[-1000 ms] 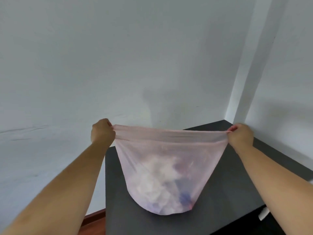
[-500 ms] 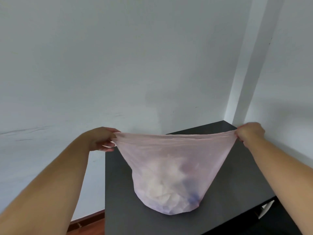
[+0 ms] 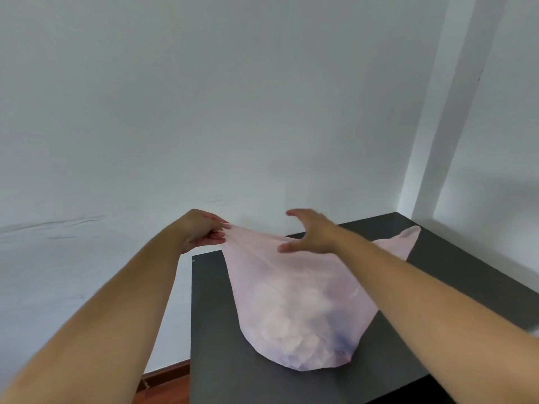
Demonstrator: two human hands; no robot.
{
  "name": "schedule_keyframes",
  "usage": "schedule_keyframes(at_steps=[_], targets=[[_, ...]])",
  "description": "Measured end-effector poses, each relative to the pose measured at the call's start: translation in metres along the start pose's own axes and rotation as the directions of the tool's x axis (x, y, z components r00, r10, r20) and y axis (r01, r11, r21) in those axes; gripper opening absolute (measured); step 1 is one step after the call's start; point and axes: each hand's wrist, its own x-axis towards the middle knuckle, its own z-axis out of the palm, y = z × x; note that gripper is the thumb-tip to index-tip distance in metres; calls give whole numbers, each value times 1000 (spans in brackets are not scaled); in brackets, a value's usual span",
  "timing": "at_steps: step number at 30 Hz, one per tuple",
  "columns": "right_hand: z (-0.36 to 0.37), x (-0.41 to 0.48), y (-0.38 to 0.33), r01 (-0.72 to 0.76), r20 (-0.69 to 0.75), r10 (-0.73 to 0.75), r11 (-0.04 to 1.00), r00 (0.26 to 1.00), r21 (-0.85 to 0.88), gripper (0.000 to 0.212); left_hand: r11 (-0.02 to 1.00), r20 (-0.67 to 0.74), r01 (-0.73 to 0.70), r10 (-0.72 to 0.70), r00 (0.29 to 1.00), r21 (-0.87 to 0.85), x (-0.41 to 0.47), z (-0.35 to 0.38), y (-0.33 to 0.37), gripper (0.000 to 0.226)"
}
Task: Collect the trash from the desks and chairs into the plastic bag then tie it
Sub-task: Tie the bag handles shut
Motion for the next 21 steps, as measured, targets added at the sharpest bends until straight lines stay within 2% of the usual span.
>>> schedule_keyframes(at_steps=[1, 2, 4, 5, 6, 8, 9, 11, 13, 15, 16, 18, 20, 21], targets=[[13, 4, -6, -10, 56, 15, 996, 998, -93, 99, 1000, -5, -11, 11, 1000, 5, -2, 1, 0, 14], [25, 8, -9, -19, 83, 35, 981, 996, -192, 93, 1000, -14, -20, 20, 1000, 4, -4, 0, -2, 13], [40, 12, -9, -45, 73, 74, 941, 995, -337, 57, 999, -37, -43, 43, 998, 7, -6, -3, -5, 15], [45, 16, -7, -64, 38, 80, 947, 996, -314, 33, 998, -48, -61, 62, 997, 12, -6, -8, -7, 18], [47, 16, -3, -67, 6, 71, 963, 997, -260, 21, 996, -49, -86, 87, 995, 15, -8, -11, -10, 18], [44, 16, 2, -56, -41, 48, 973, 998, -225, 35, 987, -38, -153, 154, 987, 43, -7, -17, -18, 11], [40, 16, 3, -42, -63, 29, 973, 998, -227, 39, 980, -40, -184, 187, 982, 74, -5, -20, -27, 19], [35, 16, 2, -15, -73, 0, 979, 997, -205, 38, 972, -64, -189, 199, 978, 140, -1, -20, -49, 66], [34, 15, 3, -3, -42, -4, 985, 999, -174, 33, 971, -9, -173, 177, 984, 163, 2, -11, -74, 106], [34, 15, 5, 9, -17, -11, 990, 1000, -141, 29, 972, 95, -175, 161, 982, 157, 10, 6, -88, 121], [34, 15, 5, 11, -3, -11, 993, 1000, -119, 26, 974, 122, -188, 173, 977, 128, 12, 17, -90, 114], [35, 12, 6, 8, 5, -7, 997, 1000, -71, 27, 964, 129, -264, 260, 957, 18, 17, 42, -81, 74], [39, 7, 6, 7, -24, -8, 999, 1000, -50, 29, 948, 33, -285, 292, 956, -145, 18, 64, -70, 32], [43, 3, 4, 8, -49, -11, 998, 999, -62, 26, 937, -33, -268, 268, 963, -225, 16, 72, -65, 29]])
